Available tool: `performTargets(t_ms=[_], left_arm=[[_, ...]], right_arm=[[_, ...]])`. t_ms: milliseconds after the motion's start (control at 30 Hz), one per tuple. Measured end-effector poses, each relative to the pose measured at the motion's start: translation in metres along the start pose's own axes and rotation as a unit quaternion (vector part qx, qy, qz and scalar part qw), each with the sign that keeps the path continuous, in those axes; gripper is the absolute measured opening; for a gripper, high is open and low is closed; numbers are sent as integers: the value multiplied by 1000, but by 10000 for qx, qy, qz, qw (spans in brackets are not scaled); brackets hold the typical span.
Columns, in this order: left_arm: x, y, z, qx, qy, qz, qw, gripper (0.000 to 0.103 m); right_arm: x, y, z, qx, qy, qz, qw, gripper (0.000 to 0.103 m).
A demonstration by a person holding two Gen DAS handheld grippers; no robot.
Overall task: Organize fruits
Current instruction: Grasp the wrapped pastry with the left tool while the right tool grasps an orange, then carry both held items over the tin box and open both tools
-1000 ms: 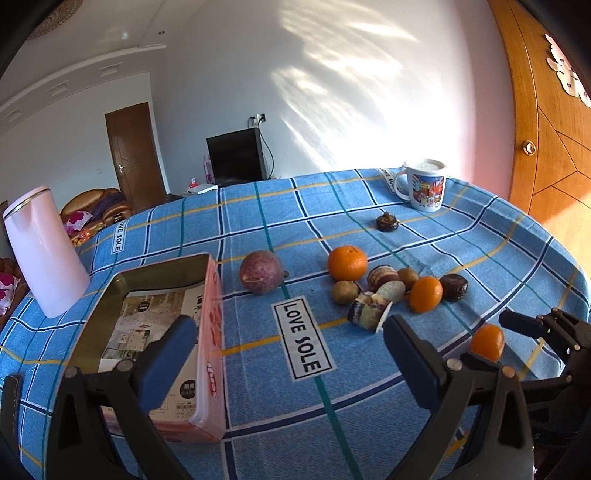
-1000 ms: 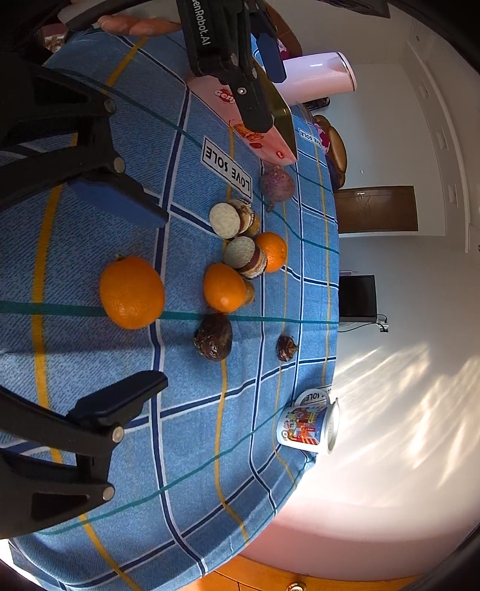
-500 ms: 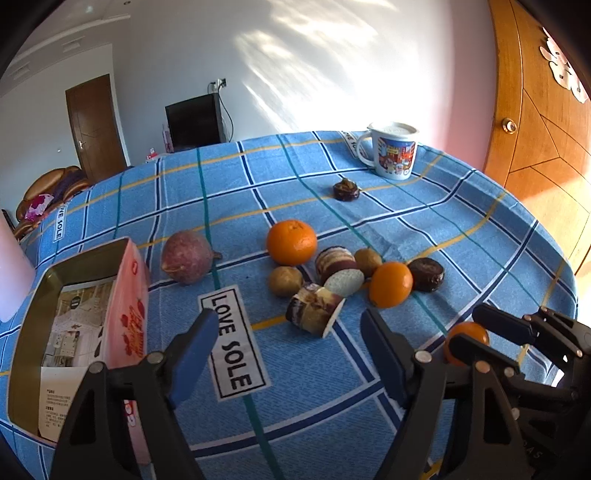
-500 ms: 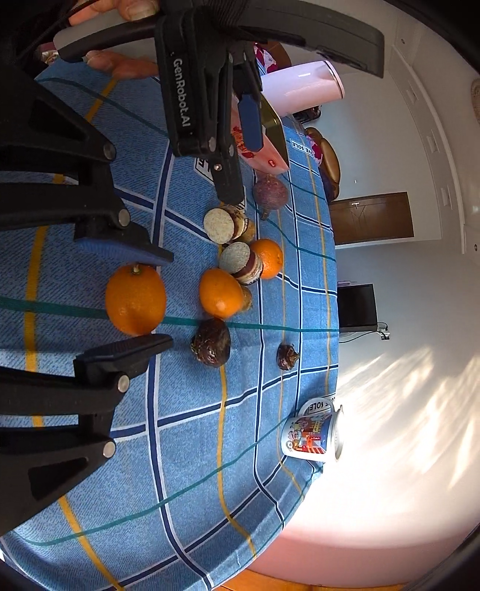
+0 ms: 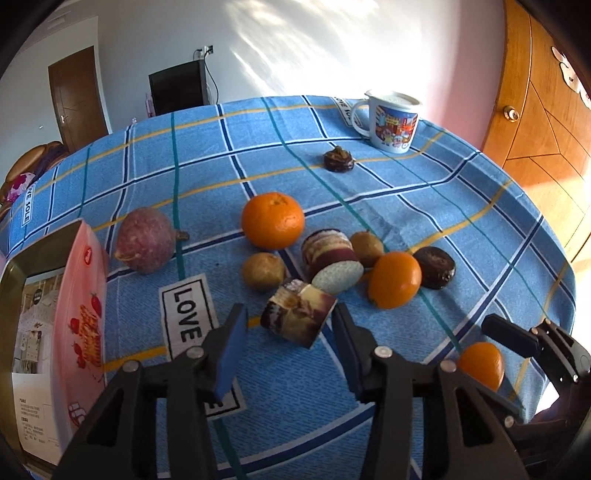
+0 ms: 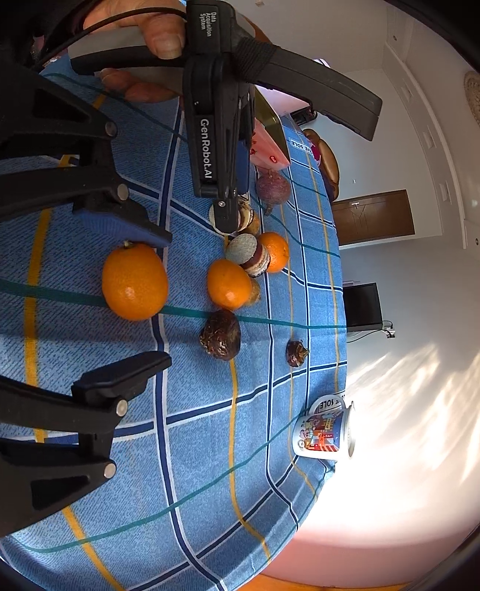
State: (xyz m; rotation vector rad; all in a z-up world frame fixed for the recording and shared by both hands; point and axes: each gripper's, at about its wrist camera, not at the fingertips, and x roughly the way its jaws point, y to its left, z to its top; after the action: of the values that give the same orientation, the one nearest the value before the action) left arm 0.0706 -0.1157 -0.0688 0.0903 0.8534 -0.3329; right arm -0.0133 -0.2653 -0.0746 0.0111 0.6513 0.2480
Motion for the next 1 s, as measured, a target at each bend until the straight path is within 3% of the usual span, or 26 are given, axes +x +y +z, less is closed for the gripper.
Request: performTargets(t_ms=[67, 100, 400, 667, 1000], left_arm=[[0, 0, -1, 11, 8, -8, 10000, 40], [-1, 0, -1, 12, 4, -11, 10000, 39], [-25, 13, -9, -87, -372, 13, 9993, 39], [-63, 51, -13, -338, -856, 481, 9946, 39], [-86, 118, -20, -846, -1027, 1007, 9860, 39]], right_arm=[[2, 3, -1, -52, 78, 101, 9999, 53], [4, 3, -2, -9, 143, 255, 9996, 42], [-2, 8, 4, -60, 16, 327, 9994, 41], [-3, 38, 35, -507, -156, 508, 9973, 41], [13, 96, 85, -1053, -196, 1021, 9890, 41]])
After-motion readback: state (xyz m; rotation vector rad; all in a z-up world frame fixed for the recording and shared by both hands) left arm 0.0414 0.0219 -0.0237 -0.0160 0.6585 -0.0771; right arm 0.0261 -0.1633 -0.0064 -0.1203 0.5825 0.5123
